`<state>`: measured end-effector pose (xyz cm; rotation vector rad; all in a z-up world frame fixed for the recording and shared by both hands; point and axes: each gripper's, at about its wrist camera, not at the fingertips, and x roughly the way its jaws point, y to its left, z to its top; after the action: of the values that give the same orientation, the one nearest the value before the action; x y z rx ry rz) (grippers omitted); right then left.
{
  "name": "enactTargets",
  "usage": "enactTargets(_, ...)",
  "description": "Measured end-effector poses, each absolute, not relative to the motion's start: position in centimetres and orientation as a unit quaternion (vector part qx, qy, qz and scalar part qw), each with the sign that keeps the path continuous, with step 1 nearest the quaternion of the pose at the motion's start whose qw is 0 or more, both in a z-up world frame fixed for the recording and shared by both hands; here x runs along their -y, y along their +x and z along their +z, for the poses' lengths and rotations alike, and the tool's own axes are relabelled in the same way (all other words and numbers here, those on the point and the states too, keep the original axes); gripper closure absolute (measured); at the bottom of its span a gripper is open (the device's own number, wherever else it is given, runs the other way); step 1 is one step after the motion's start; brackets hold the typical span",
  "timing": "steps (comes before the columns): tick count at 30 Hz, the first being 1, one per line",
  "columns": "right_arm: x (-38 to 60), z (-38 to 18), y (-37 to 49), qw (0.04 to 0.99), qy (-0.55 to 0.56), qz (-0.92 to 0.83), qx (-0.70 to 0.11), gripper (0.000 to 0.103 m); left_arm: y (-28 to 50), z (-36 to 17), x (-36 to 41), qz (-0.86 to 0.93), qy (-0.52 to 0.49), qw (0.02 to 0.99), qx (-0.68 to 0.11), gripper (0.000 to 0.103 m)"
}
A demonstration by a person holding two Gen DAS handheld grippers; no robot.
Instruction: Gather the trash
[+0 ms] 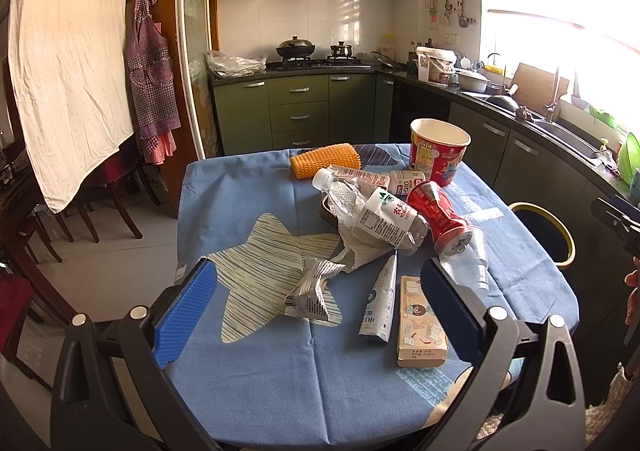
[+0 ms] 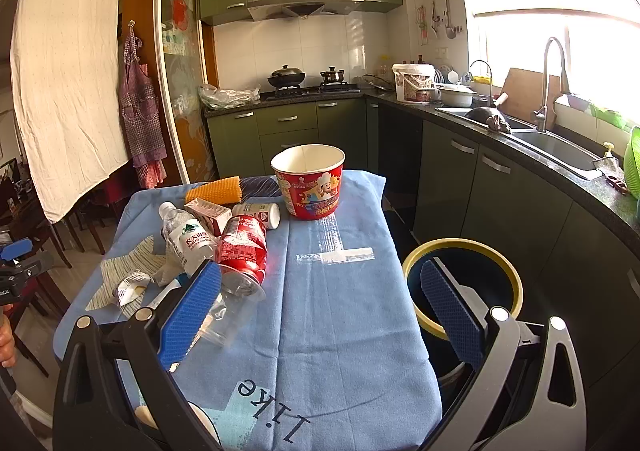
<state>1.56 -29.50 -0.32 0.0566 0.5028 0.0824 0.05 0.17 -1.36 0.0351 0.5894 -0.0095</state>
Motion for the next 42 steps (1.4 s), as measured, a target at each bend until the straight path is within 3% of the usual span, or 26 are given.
enactTargets(20, 29.2, -0.6, 5.2, 0.957, 0.006, 0.051, -0.286, 0.004, 2.9, -1.5, 0.5, -0.007, 0.027, 0.951, -0.308, 0.006)
enactTargets(28, 28.7, 2.8, 16.4, 0.939, -0.024, 0.073, -0.334, 0.004, 11.2, -0.6, -0.4, 0.011, 0.031, 0.947, -0.321, 0.006)
enactTargets(33, 30.2, 2.5, 27.9, 0.903, 0.030, 0.075, -0.423, 0.005, 16.6, 0.2, -1.0, 0.014, 0.028, 0.950, -0.310, 0.006)
enactTargets(37, 32.0, 1.0, 35.3, 0.872, 0.068, 0.059, -0.482, 0.023, 20.8, -0.2, -1.4, 0.013, 0.033, 0.951, -0.307, 0.006)
enactTargets(42, 33.3, -1.5, 42.0, 0.835, 0.089, 0.033, -0.542, 0.052, 25.2, -1.9, -2.7, 0.025, 0.018, 0.949, -0.314, 0.006)
